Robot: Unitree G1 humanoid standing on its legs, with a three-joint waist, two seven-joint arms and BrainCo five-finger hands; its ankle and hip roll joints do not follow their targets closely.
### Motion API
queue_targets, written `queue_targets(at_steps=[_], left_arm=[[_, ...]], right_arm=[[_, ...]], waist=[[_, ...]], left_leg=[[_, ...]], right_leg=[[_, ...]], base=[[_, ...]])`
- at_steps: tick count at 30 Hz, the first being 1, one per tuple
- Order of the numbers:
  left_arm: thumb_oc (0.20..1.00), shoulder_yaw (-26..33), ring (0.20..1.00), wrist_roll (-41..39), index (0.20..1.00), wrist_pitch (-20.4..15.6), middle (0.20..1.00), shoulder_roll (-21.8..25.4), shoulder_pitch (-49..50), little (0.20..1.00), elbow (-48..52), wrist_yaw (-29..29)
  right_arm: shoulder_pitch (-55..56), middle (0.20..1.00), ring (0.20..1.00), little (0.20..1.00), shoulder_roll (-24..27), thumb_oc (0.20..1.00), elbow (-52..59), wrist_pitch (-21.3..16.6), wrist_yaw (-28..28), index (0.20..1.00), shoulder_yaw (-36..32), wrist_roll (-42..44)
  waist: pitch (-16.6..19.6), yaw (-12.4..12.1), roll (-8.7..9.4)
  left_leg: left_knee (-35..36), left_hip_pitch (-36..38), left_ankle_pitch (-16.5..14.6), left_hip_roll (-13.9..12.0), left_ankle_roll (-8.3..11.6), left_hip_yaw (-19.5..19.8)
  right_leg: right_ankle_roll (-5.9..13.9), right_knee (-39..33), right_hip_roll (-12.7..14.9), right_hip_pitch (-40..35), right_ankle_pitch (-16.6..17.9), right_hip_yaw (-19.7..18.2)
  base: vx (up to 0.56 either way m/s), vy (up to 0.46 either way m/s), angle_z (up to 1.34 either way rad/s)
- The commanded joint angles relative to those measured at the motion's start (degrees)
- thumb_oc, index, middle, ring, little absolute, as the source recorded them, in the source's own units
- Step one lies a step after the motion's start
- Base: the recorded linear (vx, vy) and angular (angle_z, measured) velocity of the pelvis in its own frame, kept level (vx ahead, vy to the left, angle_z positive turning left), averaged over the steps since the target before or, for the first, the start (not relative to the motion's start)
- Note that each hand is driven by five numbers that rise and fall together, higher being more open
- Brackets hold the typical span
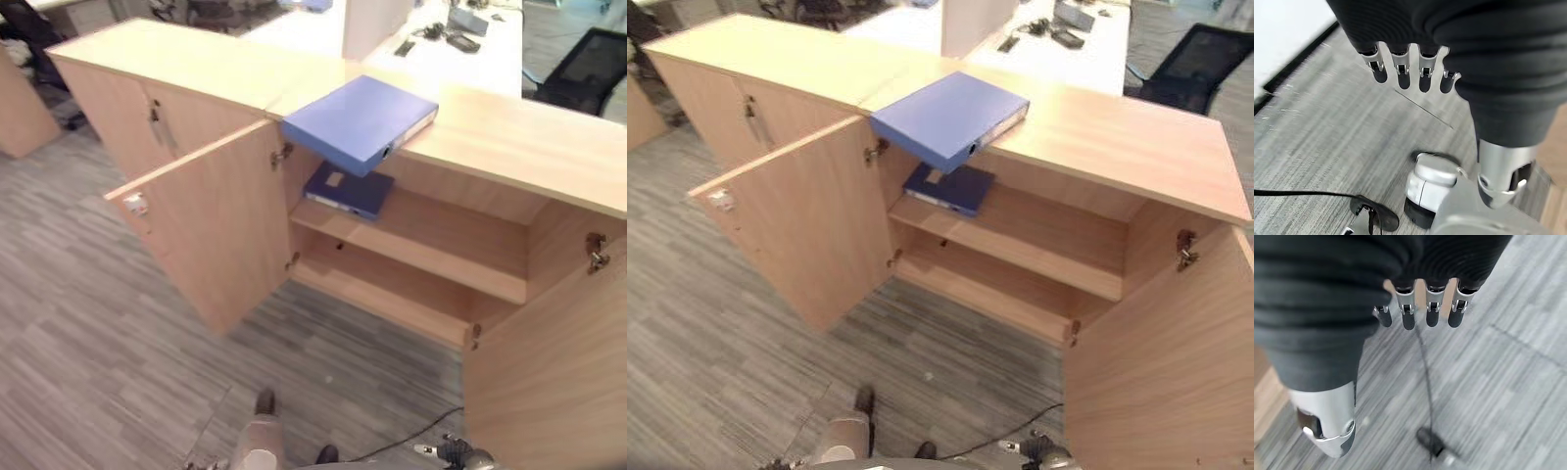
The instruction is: Put the empty folder in the office cabinet
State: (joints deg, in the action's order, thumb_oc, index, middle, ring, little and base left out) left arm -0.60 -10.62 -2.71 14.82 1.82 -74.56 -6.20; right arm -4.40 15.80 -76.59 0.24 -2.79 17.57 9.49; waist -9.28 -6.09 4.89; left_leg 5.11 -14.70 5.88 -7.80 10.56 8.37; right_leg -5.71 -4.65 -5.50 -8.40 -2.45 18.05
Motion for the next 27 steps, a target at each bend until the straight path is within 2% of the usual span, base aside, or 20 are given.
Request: queue_targets(at_steps=[1,2,3,5,6,11,12,13,15,16,17,19,20,21,22,23,24,25,27], left_arm=[[1.0,-1.15,1.0,-0.65,1.0,-1.02,1.0,0.89,-0.92,1.0,-1.94,-0.34],[1.0,-1.15,1.0,-0.65,1.0,-1.02,1.0,0.89,-0.92,1.0,-1.94,-0.34],[1.0,-0.32,1.0,-0.86,1.0,-1.01,1.0,0.33,0.01,1.0,-2.69,-0.16],[1.0,-0.28,1.0,-0.69,1.0,-1.03,1.0,0.05,0.25,1.0,-3.05,-0.15],[1.0,-0.29,1.0,-0.25,1.0,-0.92,1.0,0.02,0.49,1.0,-3.61,-0.16],[1.0,-1.56,1.0,1.82,1.0,-0.77,1.0,0.81,0.34,1.0,-3.46,0.32],[1.0,-1.56,1.0,1.82,1.0,-0.77,1.0,0.82,0.34,1.0,-3.46,0.32],[1.0,-1.65,1.0,2.1,1.0,-0.66,1.0,1.12,0.2,1.0,-3.43,0.25],[1.0,-1.26,1.0,2.14,1.0,-0.33,1.0,1.54,0.05,1.0,-3.53,0.07],[1.0,-1.26,1.0,2.14,1.0,-0.33,1.0,1.55,0.04,1.0,-3.53,0.07],[1.0,-1.24,1.0,2.21,1.0,-0.22,1.0,1.91,-0.07,1.0,-3.33,0.05],[1.0,-1.35,1.0,2.47,1.0,-0.13,1.0,2.07,0.08,1.0,-3.39,-0.01],[1.0,-1.59,1.0,2.65,1.0,-0.1,1.0,2.16,0.04,1.0,-3.12,-0.03],[1.0,-1.81,1.0,2.79,1.0,-0.03,1.0,2.28,-0.04,1.0,-2.88,-0.07],[1.0,-2.58,1.0,3.11,1.0,-0.19,1.0,2.47,-0.62,1.0,-2.39,-0.18],[1.0,-2.99,1.0,3.13,1.0,-0.26,1.0,2.51,-0.9,1.0,-2.07,-0.1],[1.0,-3.32,1.0,3.07,1.0,-0.23,1.0,2.39,-1.08,1.0,-1.9,-0.05],[1.0,-3.32,1.0,3.07,1.0,-0.23,1.0,2.39,-1.09,1.0,-1.9,-0.05],[1.0,-3.78,1.0,3.26,1.0,-0.44,1.0,2.15,-1.5,1.0,-1.8,-0.12]], right_arm=[[0.63,1.0,1.0,1.0,2.31,1.0,-0.39,-0.67,-0.5,1.0,-3.06,-1.57],[0.63,1.0,1.0,1.0,2.31,1.0,-0.39,-0.67,-0.5,1.0,-3.06,-1.57],[1.67,1.0,1.0,1.0,2.02,1.0,-1.23,-0.53,-0.25,1.0,-4.13,-1.3],[2.06,1.0,1.0,1.0,1.9,1.0,-1.94,-0.39,0.06,1.0,-5.42,-0.33],[2.48,1.0,1.0,1.0,1.65,1.0,-2.06,-0.43,-0.03,1.0,-7.98,2.34],[2.24,1.0,1.0,1.0,0.43,1.0,-0.55,-0.6,0.37,1.0,-8.22,3.47],[2.24,1.0,1.0,1.0,0.42,1.0,-0.55,-0.59,0.36,1.0,-8.22,3.47],[2.13,1.0,1.0,1.0,0.16,1.0,-0.23,-0.46,0.54,1.0,-8.02,3.34],[1.15,1.0,1.0,1.0,-0.45,1.0,1.23,-0.43,0.84,1.0,-7.48,3.43],[1.15,1.0,1.0,1.0,-0.46,1.0,1.24,-0.43,0.83,1.0,-7.48,3.43],[0.71,1.0,1.0,1.0,-0.89,1.0,2.89,-0.64,0.79,1.0,-6.66,3.47],[0.69,1.0,1.0,1.0,-1.1,1.0,3.57,-0.8,0.8,1.0,-6.25,3.51],[0.46,1.0,1.0,1.0,-1.33,1.0,4.22,-0.81,0.89,1.0,-5.63,3.45],[0.25,1.0,1.0,1.0,-1.29,1.0,4.64,-0.87,0.77,1.0,-5.34,3.35],[-0.5,1.0,1.0,1.0,-1.2,1.0,5.2,-1.07,0.66,1.0,-4.56,3.34],[-0.86,1.0,1.0,1.0,-1.2,1.0,5.33,-1.17,0.47,1.0,-4.34,3.5],[-1.2,1.0,1.0,1.0,-1.26,1.0,5.26,-1.16,0.32,1.0,-4.21,3.76],[-1.21,1.0,1.0,1.0,-1.26,1.0,5.26,-1.16,0.32,1.0,-4.21,3.76],[-1.61,1.0,1.0,1.0,-1.37,1.0,4.64,-1.25,0.05,1.0,-4.26,4.47]], waist=[[-1.51,-2.77,-2.47],[-1.51,-2.78,-2.47],[-0.06,-2.98,-3.85],[0.81,-2.44,-4.19],[1.75,-1.79,-4.06],[3.41,-0.8,-3.26],[3.45,-0.86,-3.23],[3.48,-0.91,-3.32],[2.78,-0.69,-3.9],[2.8,-0.78,-3.84],[1.99,-0.65,-4.31],[1.64,-0.7,-4.42],[1.26,-0.43,-4.62],[1.06,-0.2,-4.78],[0.59,0.32,-4.85],[0.35,0.66,-4.84],[0.06,0.94,-4.82],[0.19,0.96,-4.83],[-0.22,1.52,-4.77]], left_leg=[[-1.24,2.31,3.19,-0.8,-3.8,0.13],[-1.24,2.32,3.19,-0.81,-3.8,0.12],[-0.59,4.36,2.91,-0.99,-3.43,2.6],[-1.1,4.67,3.32,-0.31,-3.31,3.03],[-3.44,5.56,1.81,1.1,-4.07,1.78],[-6.52,6.47,-2.97,5.48,-8.06,-1.83],[-6.61,6.39,-3.02,5.51,-8.09,-1.9],[-7.04,6.73,-3.79,6.37,-8.98,-2.8],[-8.02,8.17,-5.68,8.63,-11.33,-5.21],[-8.06,8.13,-5.7,8.69,-11.38,-5.33],[-8.38,9.26,-6.55,9.5,-12.41,-6.6],[-8.31,10.64,-7.65,9.52,-12.38,-6.96],[-8.26,10.94,-7.13,9.49,-12.78,-7.68],[-8.16,11.33,-7.23,9.45,-12.76,-7.68],[-8.02,11.33,-7.09,9.74,-12.8,-7.3],[-7.78,11.34,-6.82,10.0,-12.82,-7.06],[-7.48,11.54,-6.66,10.23,-12.91,-6.82],[-7.47,11.38,-6.6,10.22,-12.91,-6.79],[-6.84,12.01,-6.48,10.6,-12.86,-6.23]], right_leg=[[8.47,3.19,9.12,-0.92,-3.87,0.84],[8.47,3.19,9.12,-0.92,-3.87,0.83],[9.23,3.08,9.22,-1.71,-4.31,-1.23],[9.68,3.13,9.98,-1.83,-3.73,-1.64],[10.8,2.75,12.43,-2.11,-2.81,-2.71],[13.23,5.66,17.72,1.05,-0.84,-5.92],[13.26,5.72,17.77,1.15,-0.86,-6.0],[13.52,7.76,18.82,2.27,-0.48,-6.39],[13.66,15.87,22.19,6.21,3.74,-6.43],[13.71,16.01,22.28,6.37,3.7,-6.59],[12.85,19.7,24.18,7.92,5.51,-4.14],[12.84,21.48,24.4,8.32,4.82,-3.46],[11.86,21.75,23.76,9.44,4.94,-2.54],[11.46,20.7,22.43,9.75,3.8,-2.18],[11.12,18.41,18.86,10.98,2.18,-3.01],[11.12,17.4,17.12,11.69,1.83,-3.97],[11.26,16.59,15.73,12.4,1.76,-5.15],[11.26,16.48,15.71,12.49,1.86,-5.11],[11.76,14.48,13.37,13.92,2.32,-8.28]], base=[[0.16,0.153,-0.56],[0.23,0.271,-0.68],[0.15,0.188,-0.81],[0.26,0.358,-0.76],[0.34,0.528,-0.7],[0.16,0.373,-0.32],[0.07,0.254,-0.29],[0.08,0.365,-0.28],[0.07,0.43,-0.33],[0.03,0.338,-0.57],[0.03,0.216,-0.57],[0.06,0.184,-0.31],[0.04,0.132,-0.07],[0.0,0.102,-0.2],[0.03,0.027,-0.16],[0.03,0.003,-0.16],[0.0,0.0,0.0],[0.02,-0.019,0.04],[0.06,-0.057,0.1]])
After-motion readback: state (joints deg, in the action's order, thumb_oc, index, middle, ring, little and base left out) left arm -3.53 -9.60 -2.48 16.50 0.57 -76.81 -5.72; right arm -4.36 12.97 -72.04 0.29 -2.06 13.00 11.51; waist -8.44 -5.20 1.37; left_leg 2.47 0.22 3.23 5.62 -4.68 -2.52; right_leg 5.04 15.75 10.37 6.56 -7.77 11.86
